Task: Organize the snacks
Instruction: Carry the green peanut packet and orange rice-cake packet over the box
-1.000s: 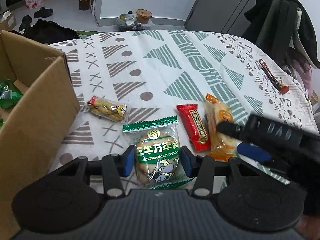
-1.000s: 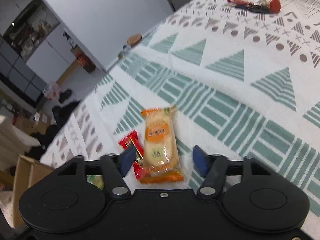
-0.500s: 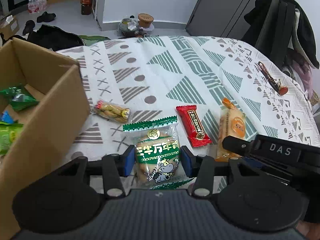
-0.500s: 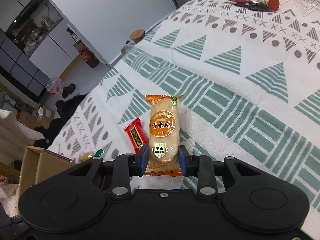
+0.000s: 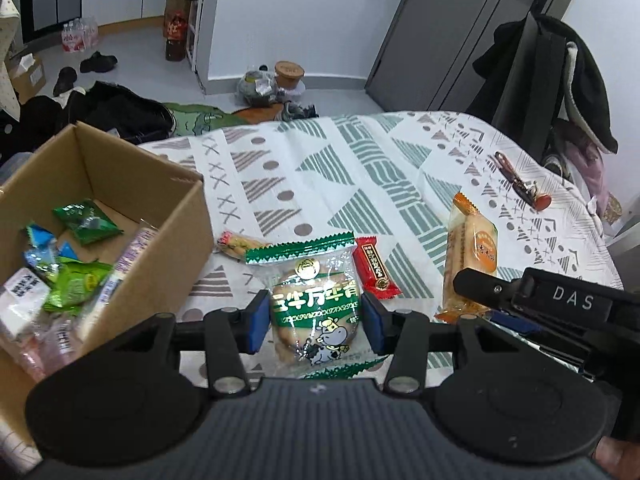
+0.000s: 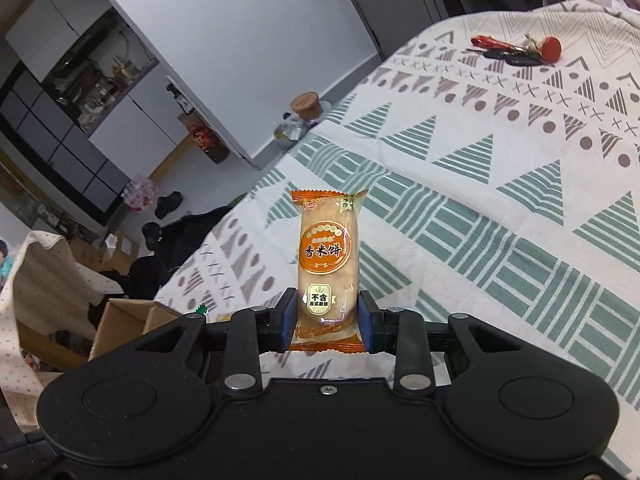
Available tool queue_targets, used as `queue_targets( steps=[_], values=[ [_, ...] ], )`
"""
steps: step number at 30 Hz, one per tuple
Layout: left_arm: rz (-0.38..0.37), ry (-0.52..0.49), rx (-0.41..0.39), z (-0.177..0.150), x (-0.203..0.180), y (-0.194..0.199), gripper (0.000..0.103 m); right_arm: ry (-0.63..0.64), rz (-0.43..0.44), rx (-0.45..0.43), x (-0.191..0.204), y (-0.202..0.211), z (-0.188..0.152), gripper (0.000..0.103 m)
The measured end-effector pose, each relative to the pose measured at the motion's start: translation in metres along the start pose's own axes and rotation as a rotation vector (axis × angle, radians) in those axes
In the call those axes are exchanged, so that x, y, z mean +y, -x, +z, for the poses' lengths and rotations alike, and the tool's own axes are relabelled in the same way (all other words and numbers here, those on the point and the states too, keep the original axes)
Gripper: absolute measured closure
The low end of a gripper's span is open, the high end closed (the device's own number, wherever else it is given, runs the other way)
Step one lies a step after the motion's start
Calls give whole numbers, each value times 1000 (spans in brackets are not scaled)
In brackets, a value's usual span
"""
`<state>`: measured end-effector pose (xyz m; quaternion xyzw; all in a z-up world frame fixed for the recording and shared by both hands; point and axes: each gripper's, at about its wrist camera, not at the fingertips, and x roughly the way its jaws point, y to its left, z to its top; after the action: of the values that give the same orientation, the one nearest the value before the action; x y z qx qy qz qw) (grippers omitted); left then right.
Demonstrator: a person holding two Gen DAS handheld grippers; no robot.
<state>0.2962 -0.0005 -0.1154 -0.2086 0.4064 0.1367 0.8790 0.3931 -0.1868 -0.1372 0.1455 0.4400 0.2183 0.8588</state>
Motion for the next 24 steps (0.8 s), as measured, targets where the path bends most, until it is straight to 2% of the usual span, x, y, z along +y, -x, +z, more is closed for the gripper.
queue_targets(
  steps=[14,24],
  values=[
    [18,29,-89,5,17,56,56,62,94,-49,35,35,-12,72],
    [53,104,-152,23,67,101,56,134,141,-37,67,37,-26,72]
  ],
)
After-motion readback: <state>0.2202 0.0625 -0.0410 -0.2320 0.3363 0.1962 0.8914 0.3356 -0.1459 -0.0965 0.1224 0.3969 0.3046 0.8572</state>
